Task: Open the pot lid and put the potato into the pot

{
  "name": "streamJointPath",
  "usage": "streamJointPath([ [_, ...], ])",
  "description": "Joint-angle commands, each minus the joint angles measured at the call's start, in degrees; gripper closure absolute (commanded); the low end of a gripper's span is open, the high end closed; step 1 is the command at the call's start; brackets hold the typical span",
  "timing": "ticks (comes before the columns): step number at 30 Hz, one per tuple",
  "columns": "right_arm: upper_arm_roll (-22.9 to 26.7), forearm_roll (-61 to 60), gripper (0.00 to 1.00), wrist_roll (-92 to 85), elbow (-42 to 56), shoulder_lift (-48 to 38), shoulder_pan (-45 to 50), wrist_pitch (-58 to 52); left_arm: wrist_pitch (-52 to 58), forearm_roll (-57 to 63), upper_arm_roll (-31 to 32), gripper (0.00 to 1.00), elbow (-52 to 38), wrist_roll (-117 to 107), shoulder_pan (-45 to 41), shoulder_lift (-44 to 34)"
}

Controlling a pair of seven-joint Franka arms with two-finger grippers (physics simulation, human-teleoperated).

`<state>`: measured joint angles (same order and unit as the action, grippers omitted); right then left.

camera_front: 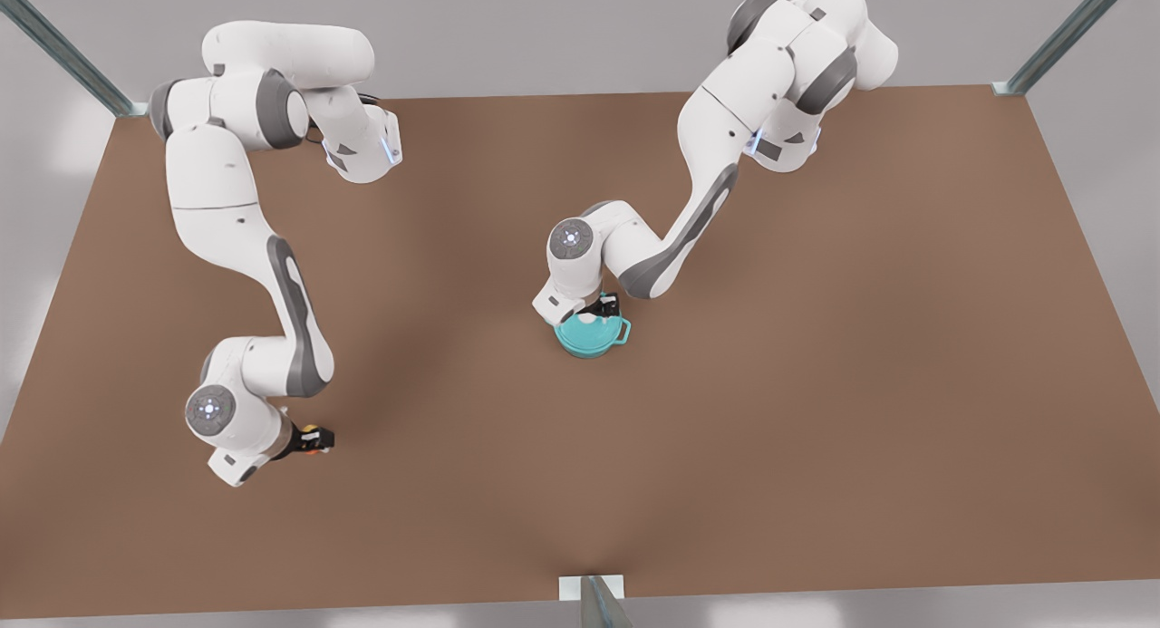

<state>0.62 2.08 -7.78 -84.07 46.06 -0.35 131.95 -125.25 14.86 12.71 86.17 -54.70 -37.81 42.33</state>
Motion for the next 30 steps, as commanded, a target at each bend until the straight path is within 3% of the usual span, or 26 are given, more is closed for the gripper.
streamJointPath([
  [1, -0.01, -0.15, 0.0, -2.41, -0.22, 0.08, 0.0, 1.29, -0.79, 0.09, -0.06, 0.02, 0.31, -4.8, -0.16, -0.06],
  [4, -0.1, -0.15, 0.0, -2.41, -1.54, 0.08, 0.0, 2.87, -0.87, 0.09, 0.03, 0.02, 1.01, -4.8, -0.16, -0.06],
  [6, -0.18, -0.15, 0.0, -2.41, -2.5, 0.08, 0.08, 2.87, -0.87, 0.09, 0.03, 0.44, 1.01, -5.33, -0.07, -0.06],
  [8, -0.18, -0.15, 0.0, -2.68, -3.21, 0.08, 0.0, 3.05, -0.43, 0.0, 0.03, 0.62, 1.01, -5.33, 0.02, -0.23],
  [12, -0.18, -0.15, 0.0, -3.47, -3.91, 0.08, -0.18, 3.05, 0.27, -0.09, -0.06, 0.74, 0.22, -4.8, 0.63, -0.76],
  [17, -0.18, -0.15, 0.01, -4.61, -4.17, 0.08, -1.06, 3.05, 7.2, -2.36, 0.38, 0.76, -2.24, 6.51, 4.84, -1.2],
  [19, -0.18, -0.15, 0.05, -4.61, -4.88, 0.17, -1.06, 3.05, 15.47, -3.87, -0.23, 0.75, -5.75, 30.25, 13.98, -1.64],
  [22, -0.27, -0.15, 0.07, -4.61, -4.79, 0.35, -1.06, 3.05, 3.53, -0.71, -1.02, 0.75, -6.19, 63.31, 29.02, 1.43],
  [23, -0.54, -0.15, 0.07, -4.61, -4.79, 0.7, -1.06, 3.05, -3.15, -0.62, -2.34, 0.75, -6.19, 65.16, 29.46, 4.6],
  [26, -0.54, -0.15, 0.12, -4.61, -4.79, 1.14, -1.15, 3.14, -6.32, -0.53, -2.87, 0.71, -7.34, 65.16, 29.46, 7.68],
  [27, -0.54, -0.15, 0.14, -4.61, -4.79, 1.14, -1.15, 3.14, -5.8, -0.7, -2.96, 0.0, -8.47, 65.07, 29.46, 7.76],
  [30, -0.54, -0.15, 0.24, -4.61, -4.79, 1.14, -1.23, 3.14, -4.21, -0.88, -4.01, 0.0, -9.27, 65.16, 29.64, 7.68],
])
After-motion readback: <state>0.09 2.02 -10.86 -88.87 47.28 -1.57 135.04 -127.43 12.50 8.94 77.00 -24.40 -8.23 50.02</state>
